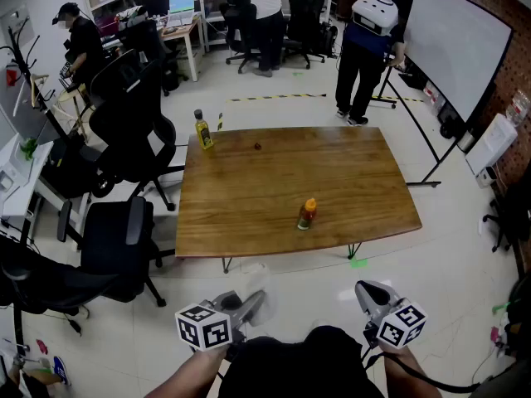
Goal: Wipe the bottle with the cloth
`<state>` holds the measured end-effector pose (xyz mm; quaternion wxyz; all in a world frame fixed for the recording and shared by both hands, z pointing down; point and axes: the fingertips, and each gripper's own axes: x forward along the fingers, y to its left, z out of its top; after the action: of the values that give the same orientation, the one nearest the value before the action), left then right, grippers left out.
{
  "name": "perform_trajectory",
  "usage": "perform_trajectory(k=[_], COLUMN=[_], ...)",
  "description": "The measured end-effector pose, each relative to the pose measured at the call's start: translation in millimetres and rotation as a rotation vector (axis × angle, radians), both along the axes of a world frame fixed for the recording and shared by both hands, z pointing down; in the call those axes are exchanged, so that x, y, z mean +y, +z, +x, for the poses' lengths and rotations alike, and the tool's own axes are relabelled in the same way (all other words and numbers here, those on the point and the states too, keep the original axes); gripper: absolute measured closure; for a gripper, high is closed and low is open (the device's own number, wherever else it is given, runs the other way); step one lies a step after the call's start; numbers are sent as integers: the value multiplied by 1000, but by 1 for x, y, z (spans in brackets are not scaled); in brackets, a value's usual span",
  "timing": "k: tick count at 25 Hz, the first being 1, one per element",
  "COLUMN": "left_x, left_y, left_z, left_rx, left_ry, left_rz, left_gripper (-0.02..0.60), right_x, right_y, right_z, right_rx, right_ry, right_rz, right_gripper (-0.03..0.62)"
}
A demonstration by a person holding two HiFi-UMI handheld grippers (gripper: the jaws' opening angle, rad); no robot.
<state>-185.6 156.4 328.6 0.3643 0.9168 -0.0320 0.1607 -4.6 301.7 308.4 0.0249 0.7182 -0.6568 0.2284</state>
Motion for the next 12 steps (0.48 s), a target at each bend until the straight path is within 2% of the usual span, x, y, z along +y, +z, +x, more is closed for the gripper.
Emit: perform_trajectory(k=[7,12], left_x=[-35,-60], left_y=[5,10], left_z=[5,24], left_rx=[20,7], left_ry=[-76,-152], left_rz=[-18,-19], left_gripper=[482,482], right_x=[-42,-91], right_y=[5,17], right_z=[16,44], right_rx=[148,183], right_ry=[-90,-211], right_rz=[-73,-85], right_gripper=[580,566])
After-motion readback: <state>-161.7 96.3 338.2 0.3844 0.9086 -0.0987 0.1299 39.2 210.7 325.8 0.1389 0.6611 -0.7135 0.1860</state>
